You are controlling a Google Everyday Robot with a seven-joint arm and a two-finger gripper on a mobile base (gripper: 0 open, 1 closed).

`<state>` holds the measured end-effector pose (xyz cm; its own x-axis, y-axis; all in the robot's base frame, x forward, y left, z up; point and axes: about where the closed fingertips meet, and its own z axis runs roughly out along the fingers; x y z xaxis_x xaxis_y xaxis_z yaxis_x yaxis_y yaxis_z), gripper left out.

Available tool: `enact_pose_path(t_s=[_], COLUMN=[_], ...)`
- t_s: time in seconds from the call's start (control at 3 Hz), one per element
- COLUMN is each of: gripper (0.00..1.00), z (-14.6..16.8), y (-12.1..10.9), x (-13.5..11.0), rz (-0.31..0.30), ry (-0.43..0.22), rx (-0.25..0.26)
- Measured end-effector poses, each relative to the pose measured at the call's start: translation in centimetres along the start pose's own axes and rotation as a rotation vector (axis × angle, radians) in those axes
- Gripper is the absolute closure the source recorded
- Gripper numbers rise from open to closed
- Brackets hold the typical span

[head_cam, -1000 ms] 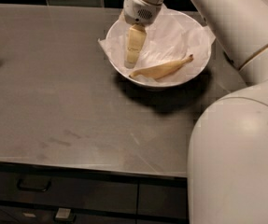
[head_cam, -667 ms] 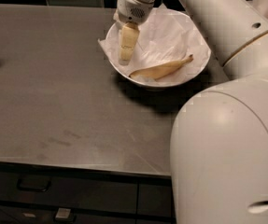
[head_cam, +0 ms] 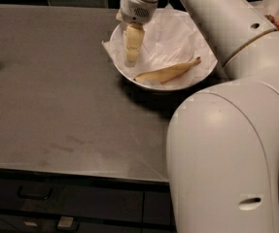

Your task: Pick banana from white bowl

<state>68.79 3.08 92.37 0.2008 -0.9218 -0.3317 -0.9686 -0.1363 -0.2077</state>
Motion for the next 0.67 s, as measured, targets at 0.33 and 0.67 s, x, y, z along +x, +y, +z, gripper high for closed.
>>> enact_pose_path(t_s=[0.33, 0.67], gripper=[0.00, 0.00], z=[-0.1, -0.2], y=[0.8, 1.3], x=[3.5, 5.8], rz=[0.004, 0.009], ry=[0.027, 0.044], rx=[-0.008, -0.012])
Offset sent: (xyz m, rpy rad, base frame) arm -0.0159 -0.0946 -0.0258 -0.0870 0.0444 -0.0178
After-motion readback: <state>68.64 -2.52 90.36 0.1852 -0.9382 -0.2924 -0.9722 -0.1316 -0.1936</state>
